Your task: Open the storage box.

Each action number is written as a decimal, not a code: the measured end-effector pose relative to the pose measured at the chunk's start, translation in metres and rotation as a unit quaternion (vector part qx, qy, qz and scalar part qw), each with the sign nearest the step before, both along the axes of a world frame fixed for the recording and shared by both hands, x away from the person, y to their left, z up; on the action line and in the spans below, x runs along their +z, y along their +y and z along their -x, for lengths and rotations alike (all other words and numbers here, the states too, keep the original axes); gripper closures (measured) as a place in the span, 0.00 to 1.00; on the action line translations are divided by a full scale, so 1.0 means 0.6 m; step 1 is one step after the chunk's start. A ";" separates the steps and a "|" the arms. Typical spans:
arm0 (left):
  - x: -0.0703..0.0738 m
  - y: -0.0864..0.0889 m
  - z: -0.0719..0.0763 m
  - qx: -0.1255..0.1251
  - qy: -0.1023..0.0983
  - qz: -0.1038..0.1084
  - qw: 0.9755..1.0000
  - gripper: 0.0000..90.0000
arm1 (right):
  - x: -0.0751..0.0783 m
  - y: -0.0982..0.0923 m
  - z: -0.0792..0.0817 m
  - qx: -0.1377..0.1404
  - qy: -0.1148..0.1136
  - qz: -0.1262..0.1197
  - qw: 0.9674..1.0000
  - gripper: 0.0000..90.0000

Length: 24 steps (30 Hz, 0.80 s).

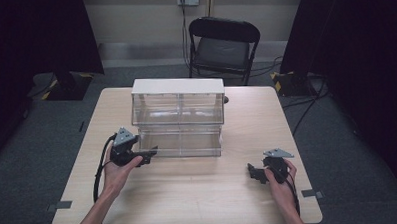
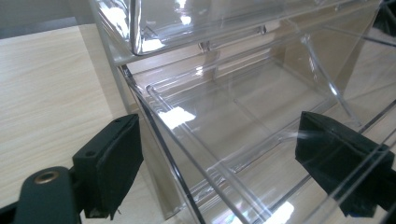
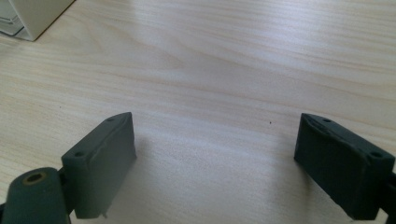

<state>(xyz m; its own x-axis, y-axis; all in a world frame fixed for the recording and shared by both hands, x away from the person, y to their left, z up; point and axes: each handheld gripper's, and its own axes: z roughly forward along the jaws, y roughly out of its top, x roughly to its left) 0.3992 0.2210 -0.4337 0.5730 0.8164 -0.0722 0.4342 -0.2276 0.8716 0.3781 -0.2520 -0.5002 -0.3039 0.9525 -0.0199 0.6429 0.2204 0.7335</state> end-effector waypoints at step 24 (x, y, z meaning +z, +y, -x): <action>0.018 0.001 -0.009 0.004 -0.007 0.016 1.000 0.16 | 0.000 0.000 0.000 0.000 0.000 0.000 1.000 0.13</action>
<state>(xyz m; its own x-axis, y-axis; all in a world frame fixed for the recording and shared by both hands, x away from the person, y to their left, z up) 0.4044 0.2213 -0.4228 0.5673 0.8185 -0.0908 0.4236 -0.1955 0.8845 0.3781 -0.2520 -0.5002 -0.3039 0.9525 -0.0198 0.6428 0.2204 0.7336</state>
